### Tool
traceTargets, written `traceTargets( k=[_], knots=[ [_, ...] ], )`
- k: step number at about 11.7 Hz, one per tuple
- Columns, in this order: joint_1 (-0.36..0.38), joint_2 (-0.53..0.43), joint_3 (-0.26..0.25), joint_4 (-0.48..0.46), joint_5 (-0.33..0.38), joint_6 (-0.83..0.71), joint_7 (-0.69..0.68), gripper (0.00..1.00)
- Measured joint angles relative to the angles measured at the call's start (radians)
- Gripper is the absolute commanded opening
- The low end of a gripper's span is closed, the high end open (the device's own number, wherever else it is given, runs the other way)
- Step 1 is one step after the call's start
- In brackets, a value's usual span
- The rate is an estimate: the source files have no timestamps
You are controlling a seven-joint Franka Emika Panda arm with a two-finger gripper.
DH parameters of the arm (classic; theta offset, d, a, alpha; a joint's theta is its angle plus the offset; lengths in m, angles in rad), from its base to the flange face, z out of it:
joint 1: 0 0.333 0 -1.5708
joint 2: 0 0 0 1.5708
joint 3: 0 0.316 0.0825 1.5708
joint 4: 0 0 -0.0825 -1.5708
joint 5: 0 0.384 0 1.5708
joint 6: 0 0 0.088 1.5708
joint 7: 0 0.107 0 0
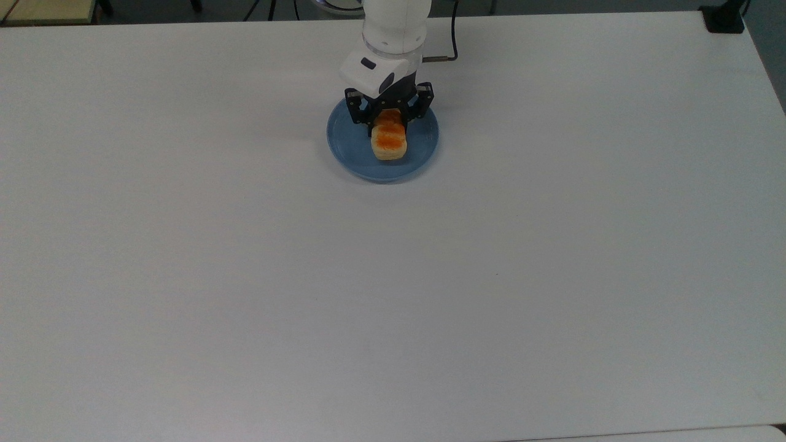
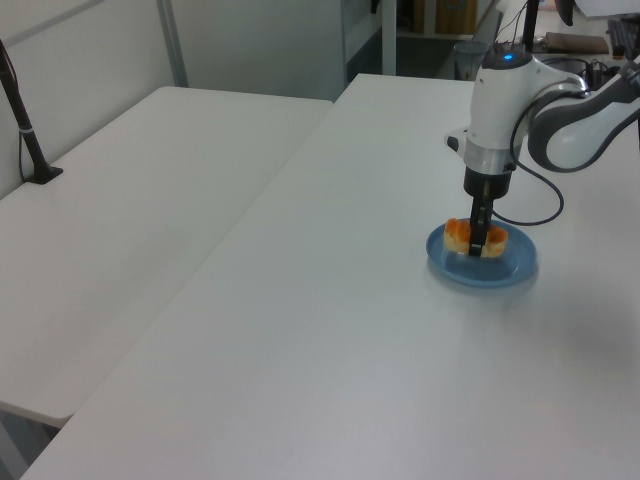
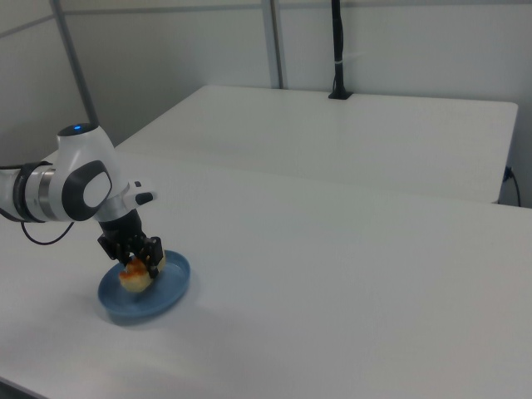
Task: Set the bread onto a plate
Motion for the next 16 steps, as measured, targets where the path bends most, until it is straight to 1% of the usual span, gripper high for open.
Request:
traceTargets(
  k=[2, 3, 4, 5, 7, 8, 9, 12, 14, 16],
  knots=[
    [0.002, 0.000, 0.000, -0.017, 0.000, 0.024, 0.000, 0.71],
    [0.002, 0.002, 0.000, -0.018, 0.000, 0.024, 0.000, 0.72],
    [0.002, 0.006, 0.000, -0.019, 0.000, 0.024, 0.000, 0.84],
    [0.002, 0.010, 0.000, -0.019, 0.000, 0.024, 0.000, 1.00],
    [0.001, 0.009, -0.001, -0.010, 0.000, 0.022, 0.000, 1.00],
    [0.001, 0.007, -0.003, 0.015, 0.000, -0.019, 0.000, 1.00],
    [0.001, 0.004, -0.005, 0.062, 0.000, -0.101, 0.000, 1.00],
    [-0.007, -0.014, -0.009, 0.283, 0.000, -0.395, 0.001, 1.00],
    [-0.009, -0.022, -0.015, 0.440, 0.000, -0.559, 0.001, 1.00],
    [-0.016, -0.027, -0.034, 0.565, 0.003, -0.681, 0.003, 1.00]
  ],
)
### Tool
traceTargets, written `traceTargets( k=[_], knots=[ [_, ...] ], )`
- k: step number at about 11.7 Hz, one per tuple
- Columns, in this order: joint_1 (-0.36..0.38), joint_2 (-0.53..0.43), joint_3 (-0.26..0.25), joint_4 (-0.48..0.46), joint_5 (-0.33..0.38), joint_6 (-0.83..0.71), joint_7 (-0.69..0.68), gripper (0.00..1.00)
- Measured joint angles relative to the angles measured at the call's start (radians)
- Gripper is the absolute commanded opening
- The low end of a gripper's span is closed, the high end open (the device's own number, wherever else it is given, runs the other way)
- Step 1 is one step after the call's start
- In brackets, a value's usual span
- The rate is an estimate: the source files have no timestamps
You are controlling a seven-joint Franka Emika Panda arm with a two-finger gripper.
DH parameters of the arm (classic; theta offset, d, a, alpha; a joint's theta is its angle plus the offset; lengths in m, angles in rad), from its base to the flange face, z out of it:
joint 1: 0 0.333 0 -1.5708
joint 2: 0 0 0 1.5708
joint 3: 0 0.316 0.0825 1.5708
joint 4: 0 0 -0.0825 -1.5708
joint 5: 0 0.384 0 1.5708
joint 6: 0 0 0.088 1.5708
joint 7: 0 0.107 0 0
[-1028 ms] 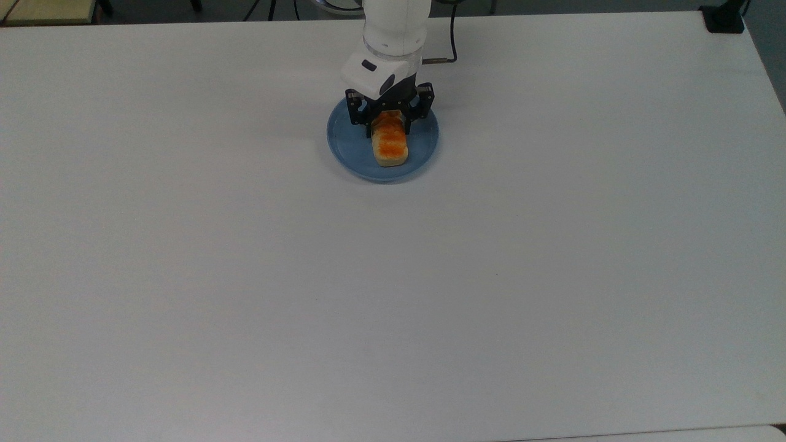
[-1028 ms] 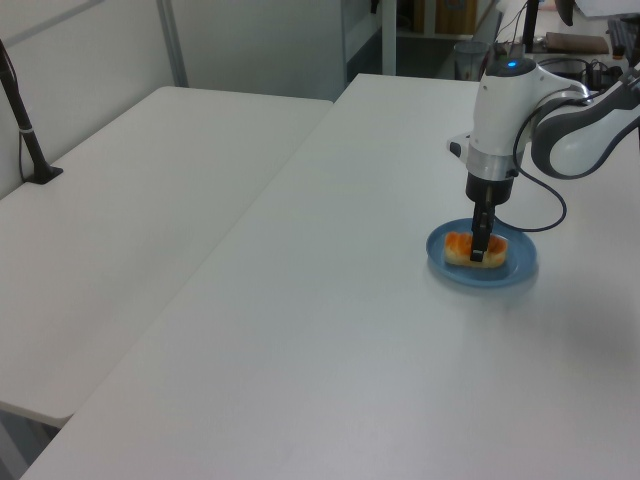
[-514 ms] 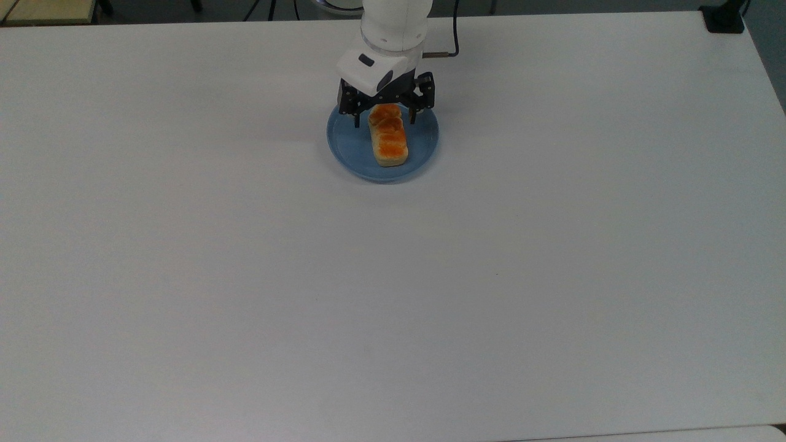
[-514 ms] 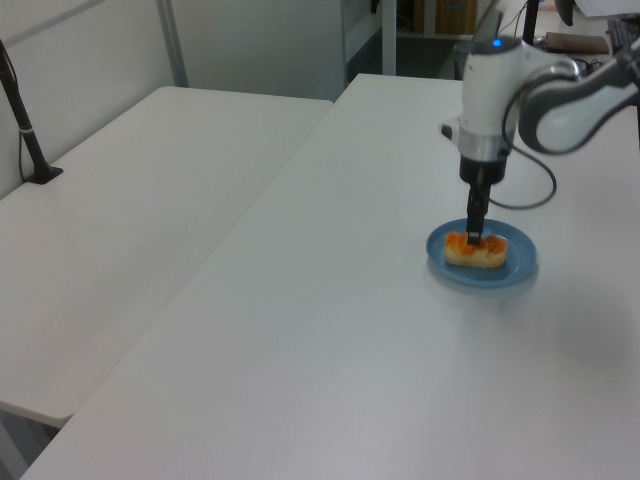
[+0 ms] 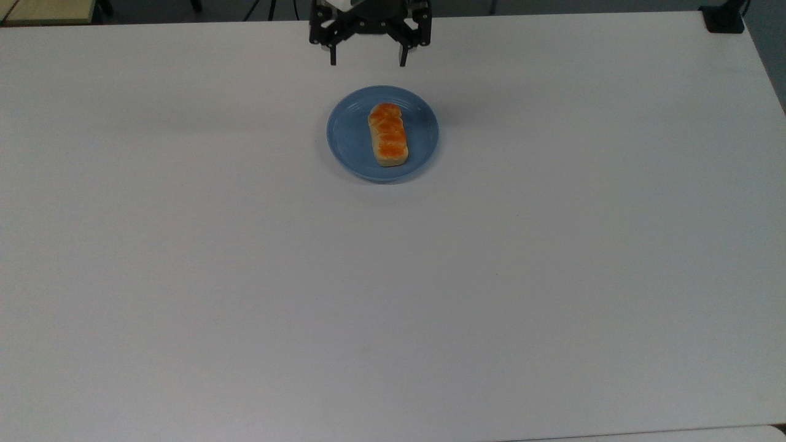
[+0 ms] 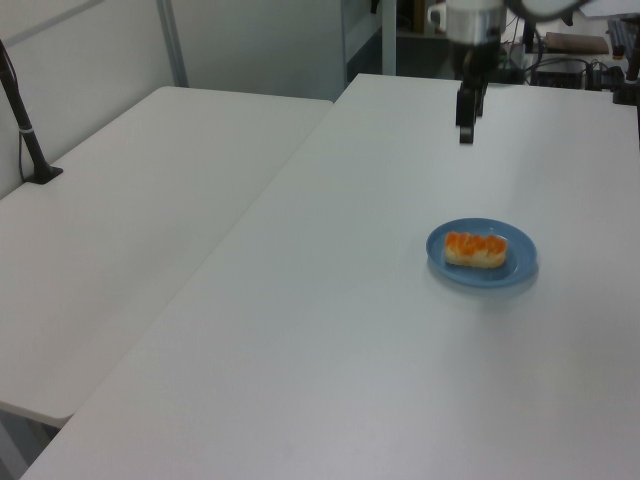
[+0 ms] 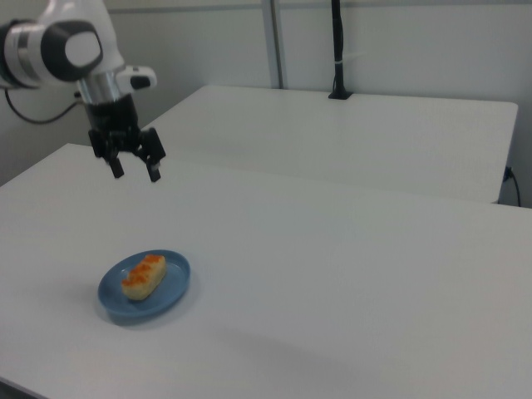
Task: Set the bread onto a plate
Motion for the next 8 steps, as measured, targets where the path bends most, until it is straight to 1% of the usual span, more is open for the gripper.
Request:
traceTargets(
  k=[2, 4, 8],
  knots=[
    [-0.039, -0.003, -0.009, 0.102, 0.013, -0.079, 0.000, 1.00],
    [-0.073, -0.003, -0.013, 0.170, 0.019, -0.120, -0.002, 1.00],
    [-0.083, -0.003, -0.014, 0.189, 0.019, -0.130, -0.002, 1.00]
  ],
)
